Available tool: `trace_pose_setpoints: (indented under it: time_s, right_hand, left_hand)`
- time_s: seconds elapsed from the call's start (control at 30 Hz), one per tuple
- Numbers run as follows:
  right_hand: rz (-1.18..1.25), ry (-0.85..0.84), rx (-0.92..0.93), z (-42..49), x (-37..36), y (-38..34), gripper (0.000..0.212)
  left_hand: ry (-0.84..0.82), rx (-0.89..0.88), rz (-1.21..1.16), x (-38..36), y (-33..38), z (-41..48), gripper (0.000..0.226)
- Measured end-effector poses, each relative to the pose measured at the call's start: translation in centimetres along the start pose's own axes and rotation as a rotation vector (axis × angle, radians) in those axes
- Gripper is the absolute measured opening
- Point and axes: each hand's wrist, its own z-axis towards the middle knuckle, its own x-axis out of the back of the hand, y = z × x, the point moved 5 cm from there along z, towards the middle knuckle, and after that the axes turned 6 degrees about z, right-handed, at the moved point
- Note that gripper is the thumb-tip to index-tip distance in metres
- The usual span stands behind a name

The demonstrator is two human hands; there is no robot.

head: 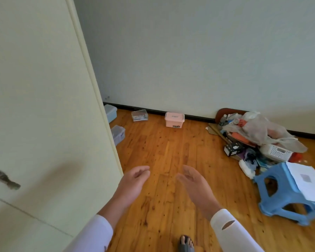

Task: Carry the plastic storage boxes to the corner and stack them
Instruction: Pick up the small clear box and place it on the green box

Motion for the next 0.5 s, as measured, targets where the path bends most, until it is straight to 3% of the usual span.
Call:
trace_pose_setpoints:
  time_s: [0.5]
  right_hand:
    - [0.021, 0.050, -0.026, 24.1, 17.4, -1.4, 0.055]
  left_hand:
    - [-0.024, 0.068, -0.022, -11.3, 12.8, 23.9, 0.022]
